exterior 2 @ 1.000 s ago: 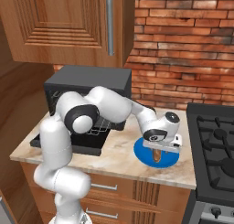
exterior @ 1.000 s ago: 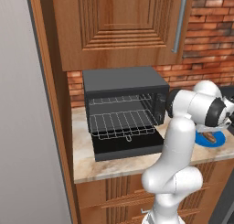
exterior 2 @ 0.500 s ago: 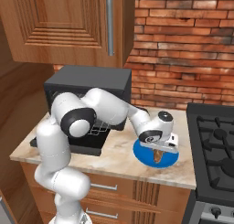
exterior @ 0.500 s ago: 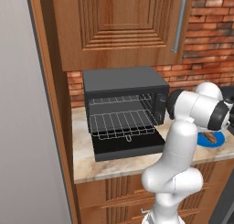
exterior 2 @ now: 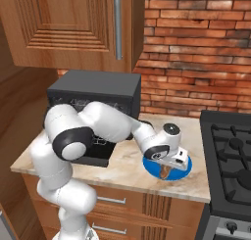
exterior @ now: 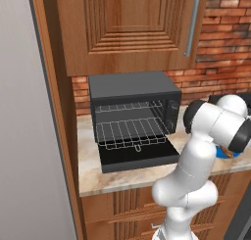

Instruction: Pull the toaster oven rack outwards. Pick up the baguette from the plate and place it on the toaster oven rack. Close the toaster oven door fully and set the temperature to the lowest setting.

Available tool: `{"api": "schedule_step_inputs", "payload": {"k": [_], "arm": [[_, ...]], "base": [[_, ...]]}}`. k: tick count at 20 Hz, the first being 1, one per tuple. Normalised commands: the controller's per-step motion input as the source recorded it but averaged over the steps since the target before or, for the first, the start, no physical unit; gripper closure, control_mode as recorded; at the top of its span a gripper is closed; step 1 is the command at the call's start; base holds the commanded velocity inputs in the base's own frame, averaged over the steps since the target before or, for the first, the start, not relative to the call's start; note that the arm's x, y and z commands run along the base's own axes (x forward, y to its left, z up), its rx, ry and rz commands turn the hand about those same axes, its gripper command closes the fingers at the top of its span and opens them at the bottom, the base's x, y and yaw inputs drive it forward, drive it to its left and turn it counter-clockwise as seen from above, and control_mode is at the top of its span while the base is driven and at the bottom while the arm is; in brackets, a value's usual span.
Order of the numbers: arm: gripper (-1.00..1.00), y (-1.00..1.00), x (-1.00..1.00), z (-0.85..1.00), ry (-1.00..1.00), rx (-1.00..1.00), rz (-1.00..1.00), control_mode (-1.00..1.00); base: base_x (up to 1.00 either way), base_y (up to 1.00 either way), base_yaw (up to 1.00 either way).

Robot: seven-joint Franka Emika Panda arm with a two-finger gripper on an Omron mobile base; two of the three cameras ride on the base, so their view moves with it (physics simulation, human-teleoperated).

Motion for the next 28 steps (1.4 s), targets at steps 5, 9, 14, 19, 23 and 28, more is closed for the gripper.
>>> {"api": "schedule_step_inputs", "payload": {"k": [5, 9, 14, 19, 23, 28], "arm": [[1.00, 0.15, -0.18, 0.53, 0.00, -0.09, 0.06, -1.00], [1.00, 0.19, -0.06, 0.85, 0.00, -0.11, 0.09, -1.00], [1.00, 0.31, -0.15, 0.83, -0.02, -0.07, 0.08, -1.00], [1.00, 0.39, -0.29, 0.64, -0.05, 0.00, 0.15, -1.00], [1.00, 0.29, -0.31, 0.64, -0.01, 0.00, 0.22, -1.00], [1.00, 0.35, -0.39, 0.56, 0.00, 0.00, 0.23, -1.00]], "base": [[0.00, 0.00, 0.00], [0.00, 0.00, 0.00], [0.00, 0.00, 0.00], [0.00, 0.00, 0.00], [0.00, 0.00, 0.00], [0.00, 0.00, 0.00]]}}
